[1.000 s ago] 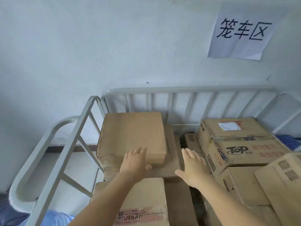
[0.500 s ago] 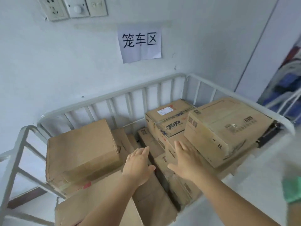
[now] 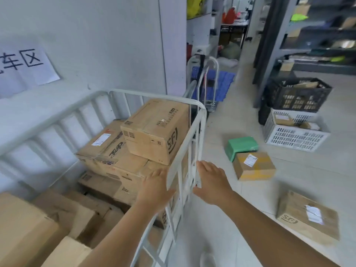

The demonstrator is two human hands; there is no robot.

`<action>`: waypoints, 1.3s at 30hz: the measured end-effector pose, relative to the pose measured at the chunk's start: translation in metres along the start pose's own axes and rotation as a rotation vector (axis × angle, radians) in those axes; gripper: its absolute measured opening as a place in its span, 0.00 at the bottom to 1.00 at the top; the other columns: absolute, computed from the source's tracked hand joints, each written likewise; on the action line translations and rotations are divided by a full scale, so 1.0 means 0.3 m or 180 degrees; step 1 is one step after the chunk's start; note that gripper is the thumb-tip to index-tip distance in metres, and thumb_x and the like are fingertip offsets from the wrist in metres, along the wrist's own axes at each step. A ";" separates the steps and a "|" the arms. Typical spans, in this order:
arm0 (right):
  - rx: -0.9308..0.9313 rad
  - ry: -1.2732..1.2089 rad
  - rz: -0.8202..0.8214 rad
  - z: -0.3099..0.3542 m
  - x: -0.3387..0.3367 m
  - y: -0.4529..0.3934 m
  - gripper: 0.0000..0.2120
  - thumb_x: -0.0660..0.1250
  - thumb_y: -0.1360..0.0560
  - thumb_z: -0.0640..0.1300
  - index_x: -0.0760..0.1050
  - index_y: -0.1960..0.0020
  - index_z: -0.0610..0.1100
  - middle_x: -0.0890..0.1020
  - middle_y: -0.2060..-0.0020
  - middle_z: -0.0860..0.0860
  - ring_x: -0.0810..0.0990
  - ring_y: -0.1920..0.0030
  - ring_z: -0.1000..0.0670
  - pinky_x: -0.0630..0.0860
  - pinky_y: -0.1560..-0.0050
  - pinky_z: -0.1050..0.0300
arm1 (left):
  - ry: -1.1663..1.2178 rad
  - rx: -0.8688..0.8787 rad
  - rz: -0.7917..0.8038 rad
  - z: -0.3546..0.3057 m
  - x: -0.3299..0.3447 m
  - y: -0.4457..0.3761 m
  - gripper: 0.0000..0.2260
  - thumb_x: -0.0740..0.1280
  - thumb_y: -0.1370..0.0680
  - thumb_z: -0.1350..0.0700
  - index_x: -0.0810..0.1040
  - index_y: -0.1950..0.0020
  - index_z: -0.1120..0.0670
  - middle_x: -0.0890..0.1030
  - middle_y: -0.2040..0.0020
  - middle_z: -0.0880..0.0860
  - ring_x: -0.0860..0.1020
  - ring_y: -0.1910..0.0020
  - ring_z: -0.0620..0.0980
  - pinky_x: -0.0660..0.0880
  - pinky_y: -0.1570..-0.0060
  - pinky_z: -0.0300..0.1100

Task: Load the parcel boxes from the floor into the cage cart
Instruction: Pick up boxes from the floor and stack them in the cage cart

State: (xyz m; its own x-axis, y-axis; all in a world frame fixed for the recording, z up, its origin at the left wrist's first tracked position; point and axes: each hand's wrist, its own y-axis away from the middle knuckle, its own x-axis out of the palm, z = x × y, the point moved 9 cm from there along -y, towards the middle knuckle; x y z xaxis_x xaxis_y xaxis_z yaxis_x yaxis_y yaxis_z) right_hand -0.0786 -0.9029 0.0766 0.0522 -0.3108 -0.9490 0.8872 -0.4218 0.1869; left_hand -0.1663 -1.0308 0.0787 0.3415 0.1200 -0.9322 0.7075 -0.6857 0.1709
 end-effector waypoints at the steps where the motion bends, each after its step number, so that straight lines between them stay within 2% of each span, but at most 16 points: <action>1: 0.0124 -0.0021 -0.0019 -0.058 -0.005 0.030 0.39 0.63 0.22 0.55 0.46 0.20 0.45 0.54 0.22 0.50 0.53 0.23 0.46 0.54 0.25 0.48 | 0.0003 0.0105 0.0041 -0.054 0.023 -0.014 0.34 0.64 0.21 0.46 0.52 0.21 0.53 0.59 0.22 0.50 0.58 0.24 0.52 0.58 0.25 0.48; 4: 0.0496 -0.0057 -0.0063 -0.238 -0.018 0.105 0.38 0.63 0.22 0.55 0.48 0.21 0.45 0.56 0.23 0.49 0.54 0.24 0.45 0.55 0.26 0.49 | -0.0056 0.0348 0.0183 -0.209 0.089 -0.055 0.33 0.63 0.21 0.45 0.53 0.21 0.54 0.61 0.23 0.51 0.59 0.24 0.52 0.58 0.26 0.47; 7: 0.0846 -0.0084 -0.0041 -0.426 -0.019 0.154 0.40 0.63 0.22 0.57 0.44 0.20 0.45 0.52 0.21 0.49 0.51 0.22 0.45 0.52 0.25 0.48 | -0.0098 0.0602 0.0349 -0.365 0.152 -0.094 0.33 0.62 0.21 0.46 0.52 0.21 0.53 0.61 0.23 0.51 0.60 0.24 0.52 0.58 0.27 0.46; 11: 0.1201 -0.0106 -0.0033 -0.675 -0.029 0.185 0.40 0.63 0.22 0.57 0.45 0.21 0.44 0.52 0.22 0.48 0.52 0.23 0.45 0.53 0.26 0.48 | -0.0204 0.0945 0.0529 -0.576 0.250 -0.184 0.33 0.61 0.20 0.46 0.51 0.20 0.54 0.59 0.22 0.51 0.57 0.23 0.51 0.56 0.26 0.45; 15: 0.1442 -0.0110 0.0008 -0.933 -0.037 0.192 0.39 0.63 0.22 0.57 0.48 0.21 0.43 0.56 0.23 0.47 0.55 0.24 0.44 0.56 0.26 0.47 | -0.0395 0.1110 0.0702 -0.799 0.358 -0.297 0.33 0.61 0.20 0.45 0.52 0.21 0.54 0.61 0.23 0.52 0.61 0.25 0.51 0.58 0.27 0.45; 18: 0.1629 -0.0150 0.0042 -1.138 -0.051 0.201 0.40 0.62 0.22 0.58 0.46 0.21 0.44 0.53 0.22 0.48 0.54 0.23 0.44 0.55 0.25 0.47 | -0.0579 0.1209 0.0793 -0.982 0.436 -0.383 0.32 0.60 0.20 0.44 0.51 0.20 0.53 0.60 0.23 0.51 0.59 0.24 0.51 0.58 0.28 0.46; 25: 0.2121 -0.0279 0.0024 -1.587 -0.074 0.290 0.39 0.64 0.24 0.58 0.50 0.22 0.45 0.58 0.24 0.49 0.57 0.25 0.46 0.57 0.26 0.49 | -0.0928 0.1538 0.1034 -1.370 0.632 -0.543 0.31 0.59 0.19 0.44 0.52 0.21 0.55 0.62 0.24 0.53 0.62 0.26 0.52 0.60 0.29 0.46; 32: 0.2744 -0.0503 0.0105 -1.908 -0.012 0.442 0.40 0.64 0.24 0.58 0.47 0.21 0.45 0.55 0.23 0.50 0.55 0.24 0.47 0.55 0.26 0.51 | -0.1320 0.2027 0.1365 -1.669 0.860 -0.621 0.30 0.57 0.19 0.44 0.52 0.22 0.56 0.64 0.25 0.54 0.64 0.27 0.53 0.62 0.31 0.45; 39: 0.3278 -0.0696 0.0113 -2.174 0.023 0.500 0.41 0.64 0.23 0.58 0.46 0.21 0.44 0.56 0.23 0.51 0.55 0.24 0.48 0.56 0.27 0.51 | -0.1386 0.2289 0.1670 -1.901 1.083 -0.759 0.32 0.58 0.19 0.43 0.52 0.21 0.55 0.64 0.25 0.54 0.64 0.27 0.53 0.63 0.30 0.45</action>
State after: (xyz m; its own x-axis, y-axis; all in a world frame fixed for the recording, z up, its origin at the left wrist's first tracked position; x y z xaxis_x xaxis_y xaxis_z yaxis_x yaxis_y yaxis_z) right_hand 0.3538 -0.4127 -0.0674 -0.1044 -0.4408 -0.8915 0.0633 -0.8975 0.4364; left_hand 0.1364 -0.4262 -0.0813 0.1448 -0.4991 -0.8544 -0.0614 -0.8663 0.4957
